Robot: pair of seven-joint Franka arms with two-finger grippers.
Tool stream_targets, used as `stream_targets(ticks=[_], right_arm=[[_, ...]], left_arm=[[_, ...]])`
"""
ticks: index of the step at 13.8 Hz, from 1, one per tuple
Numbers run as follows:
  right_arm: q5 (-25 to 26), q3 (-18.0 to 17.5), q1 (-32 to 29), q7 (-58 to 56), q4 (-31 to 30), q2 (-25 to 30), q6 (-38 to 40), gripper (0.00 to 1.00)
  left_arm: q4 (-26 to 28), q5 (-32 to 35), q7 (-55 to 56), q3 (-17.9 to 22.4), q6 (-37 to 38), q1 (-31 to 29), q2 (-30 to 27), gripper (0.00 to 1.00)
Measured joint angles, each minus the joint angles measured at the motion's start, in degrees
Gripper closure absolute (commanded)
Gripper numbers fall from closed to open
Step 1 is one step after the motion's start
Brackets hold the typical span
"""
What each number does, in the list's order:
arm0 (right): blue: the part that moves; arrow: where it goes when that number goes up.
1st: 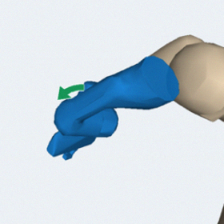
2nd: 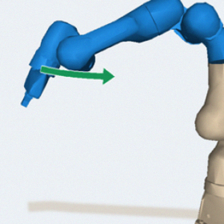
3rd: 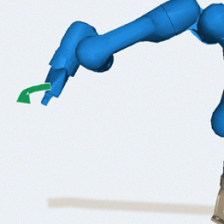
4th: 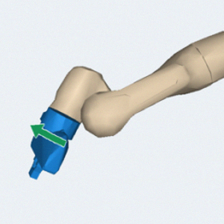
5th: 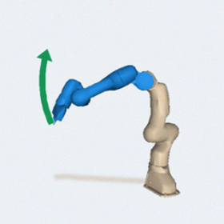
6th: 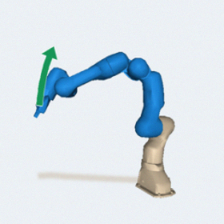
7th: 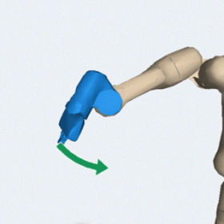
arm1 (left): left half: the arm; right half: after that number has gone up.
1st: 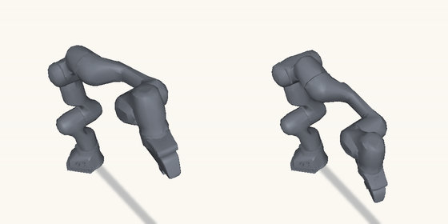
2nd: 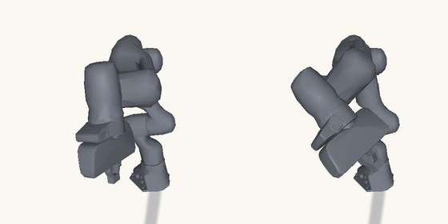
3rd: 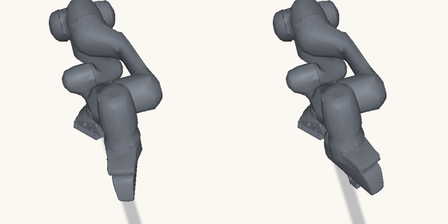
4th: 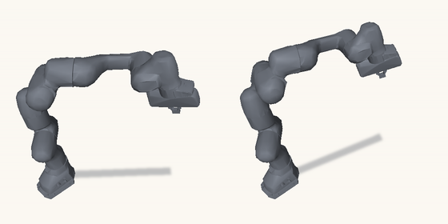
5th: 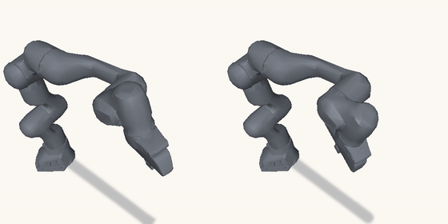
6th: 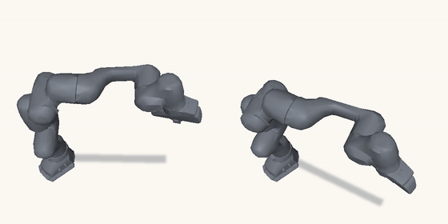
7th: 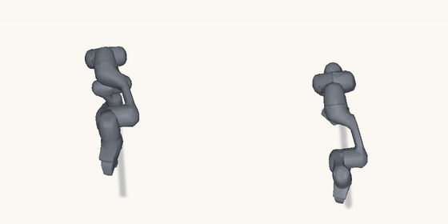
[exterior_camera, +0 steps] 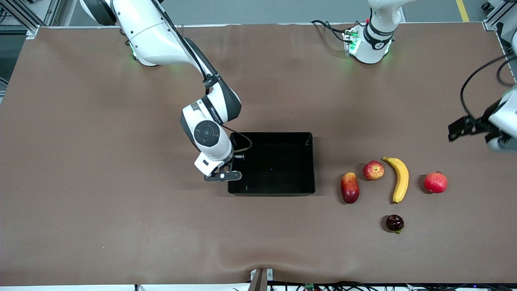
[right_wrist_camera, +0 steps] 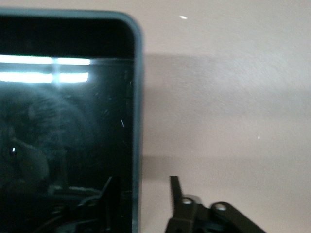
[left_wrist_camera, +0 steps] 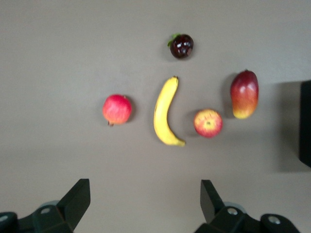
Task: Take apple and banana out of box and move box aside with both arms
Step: 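Raise the left gripper away while the right gripper grasps the box rim, then slide the black box across the table toward the right arm's base side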
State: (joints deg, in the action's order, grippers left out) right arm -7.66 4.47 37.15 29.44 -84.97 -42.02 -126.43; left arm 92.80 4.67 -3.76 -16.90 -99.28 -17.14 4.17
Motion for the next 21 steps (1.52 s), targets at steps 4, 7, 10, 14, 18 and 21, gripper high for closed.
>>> stream_targets(ticks=[4,7,10,14,18,21], right_arm=[[-0.1,0.0,0.0,3.7,0.4,0.1,0.0,1.0],[-0.1,0.3,-1.1,3.9,0.6,1.7,2.0,1.0],[0.0,0.7,-6.3,2.8,1.2,6.5,7.2,1.0],[0.0,0.9,-16.4,-7.6,1.2,12.4,13.0,1.0],[-0.1,1.0,-27.3,-19.1,1.0,13.3,15.2,1.0],[-0.4,1.0,-37.1,-32.0,-0.1,13.3,16.3,1.0]], left_arm=[[-3.8,-1.0,2.9,0.0,8.4,0.3,-2.4,0.0],[-4.3,-1.5,8.4,2.0,12.6,5.3,-3.3,0.0],[-4.3,-1.5,10.4,5.6,13.5,10.5,-3.7,0.0],[-4.0,-1.5,10.4,6.3,13.9,10.4,-3.9,0.0],[-3.5,-1.5,10.4,6.3,13.9,10.4,-3.9,0.0],[-3.5,-1.5,10.4,6.5,13.9,10.4,-4.0,0.0]])
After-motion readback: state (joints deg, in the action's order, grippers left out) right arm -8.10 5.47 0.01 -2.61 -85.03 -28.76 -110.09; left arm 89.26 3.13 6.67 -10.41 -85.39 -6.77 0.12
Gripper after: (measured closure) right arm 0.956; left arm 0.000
